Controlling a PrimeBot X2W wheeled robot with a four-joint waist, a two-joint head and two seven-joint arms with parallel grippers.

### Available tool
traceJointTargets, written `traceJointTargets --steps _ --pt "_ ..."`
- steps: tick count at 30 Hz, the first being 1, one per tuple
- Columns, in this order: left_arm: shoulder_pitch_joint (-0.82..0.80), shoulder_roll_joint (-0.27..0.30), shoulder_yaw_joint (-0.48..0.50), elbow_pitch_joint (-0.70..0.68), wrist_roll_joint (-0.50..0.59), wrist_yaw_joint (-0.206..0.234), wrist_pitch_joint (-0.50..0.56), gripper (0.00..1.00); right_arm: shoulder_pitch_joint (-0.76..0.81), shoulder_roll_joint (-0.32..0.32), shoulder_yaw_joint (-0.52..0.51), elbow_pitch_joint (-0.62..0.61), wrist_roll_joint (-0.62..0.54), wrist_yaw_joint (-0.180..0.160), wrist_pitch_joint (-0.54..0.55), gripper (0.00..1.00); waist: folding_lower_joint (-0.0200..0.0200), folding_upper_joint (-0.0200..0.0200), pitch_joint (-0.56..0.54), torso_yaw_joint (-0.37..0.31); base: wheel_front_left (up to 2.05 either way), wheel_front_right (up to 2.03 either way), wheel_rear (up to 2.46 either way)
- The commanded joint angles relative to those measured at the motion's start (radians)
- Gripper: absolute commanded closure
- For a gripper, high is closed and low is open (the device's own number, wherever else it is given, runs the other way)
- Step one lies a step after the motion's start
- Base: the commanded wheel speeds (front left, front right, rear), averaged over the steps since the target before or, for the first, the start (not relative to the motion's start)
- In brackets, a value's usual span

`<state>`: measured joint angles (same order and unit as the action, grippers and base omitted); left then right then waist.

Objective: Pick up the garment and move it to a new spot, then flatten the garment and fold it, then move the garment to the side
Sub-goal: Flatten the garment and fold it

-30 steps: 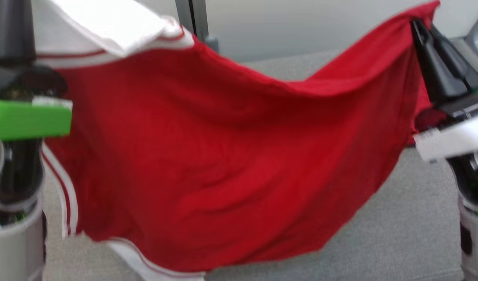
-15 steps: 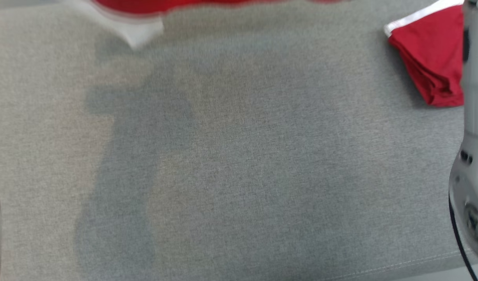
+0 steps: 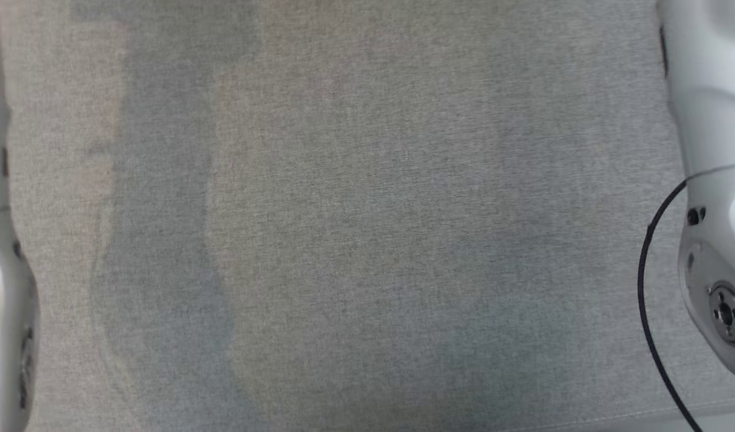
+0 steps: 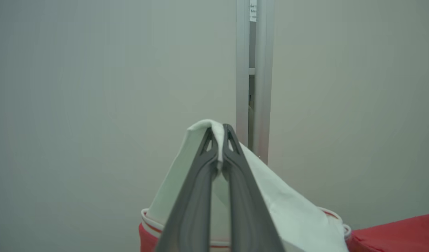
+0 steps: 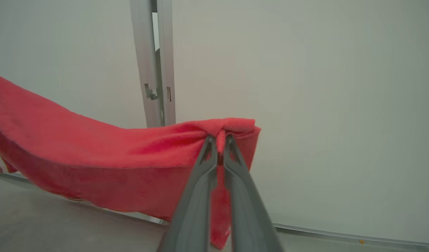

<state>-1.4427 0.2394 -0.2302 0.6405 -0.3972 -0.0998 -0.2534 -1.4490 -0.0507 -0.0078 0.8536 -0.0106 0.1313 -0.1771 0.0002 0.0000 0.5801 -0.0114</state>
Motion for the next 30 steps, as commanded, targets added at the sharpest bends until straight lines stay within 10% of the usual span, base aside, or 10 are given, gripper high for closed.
traceJointTargets --steps 1,13,30 --pt "0.037 -0.004 0.002 0.005 -0.016 -0.008 -0.007 1.00 0.026 -0.003 0.008 0.026 -0.003 -0.001 -0.021 1.00 -0.0002 0.0000 0.032 0.030 0.00 0.00 0.00" --pt "0.443 -0.037 0.088 -0.239 -0.090 -0.029 -0.012 1.00 0.215 -0.002 0.110 0.074 0.105 -0.001 -0.088 1.00 -0.0002 0.0000 -0.011 0.017 0.00 0.00 0.00" --pt "1.197 -0.153 0.244 -0.670 -0.074 -0.031 -0.012 1.00 0.780 -0.088 0.144 -0.286 0.303 -0.001 -0.078 1.00 -0.0002 0.0000 -0.315 0.030 0.00 0.00 0.00"
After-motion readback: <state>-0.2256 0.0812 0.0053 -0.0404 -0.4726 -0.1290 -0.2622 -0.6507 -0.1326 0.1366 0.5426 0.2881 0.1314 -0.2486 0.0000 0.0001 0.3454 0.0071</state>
